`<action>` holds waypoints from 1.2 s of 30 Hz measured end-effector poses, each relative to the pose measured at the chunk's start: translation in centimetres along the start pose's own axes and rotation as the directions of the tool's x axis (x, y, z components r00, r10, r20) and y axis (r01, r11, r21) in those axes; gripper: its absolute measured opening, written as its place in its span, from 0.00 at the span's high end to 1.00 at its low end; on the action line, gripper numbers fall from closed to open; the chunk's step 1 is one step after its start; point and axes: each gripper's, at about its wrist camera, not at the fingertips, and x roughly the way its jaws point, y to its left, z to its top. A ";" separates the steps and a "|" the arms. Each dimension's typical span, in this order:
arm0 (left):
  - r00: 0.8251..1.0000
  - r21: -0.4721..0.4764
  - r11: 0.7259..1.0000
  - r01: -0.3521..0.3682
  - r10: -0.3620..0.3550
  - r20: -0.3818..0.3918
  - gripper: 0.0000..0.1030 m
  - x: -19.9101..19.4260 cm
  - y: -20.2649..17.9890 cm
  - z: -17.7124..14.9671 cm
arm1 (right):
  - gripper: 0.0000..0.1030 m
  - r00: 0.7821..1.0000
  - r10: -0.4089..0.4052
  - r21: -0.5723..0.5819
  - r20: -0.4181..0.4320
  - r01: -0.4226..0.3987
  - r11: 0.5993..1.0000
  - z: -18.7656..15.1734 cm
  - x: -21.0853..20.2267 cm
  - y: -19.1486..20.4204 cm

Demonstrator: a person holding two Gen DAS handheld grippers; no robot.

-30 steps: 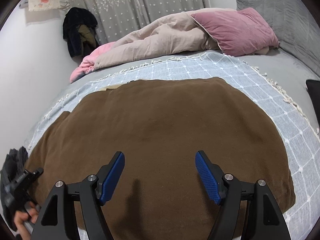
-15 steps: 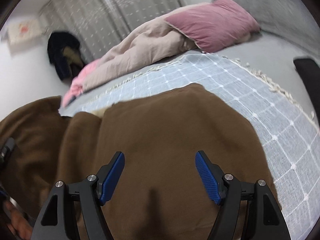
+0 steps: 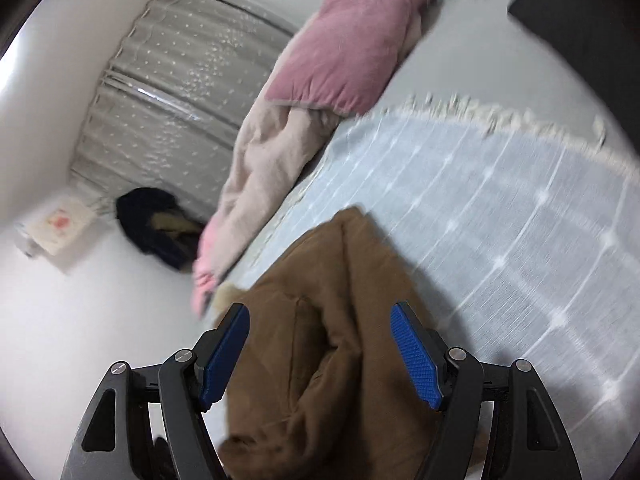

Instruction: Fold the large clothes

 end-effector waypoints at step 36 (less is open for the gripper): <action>0.945 -0.165 0.937 -0.308 0.321 0.055 0.21 -3.1 2.7 -2.4 | 0.48 0.977 -0.213 -0.146 0.006 0.211 0.966 3.0 0.6 1.2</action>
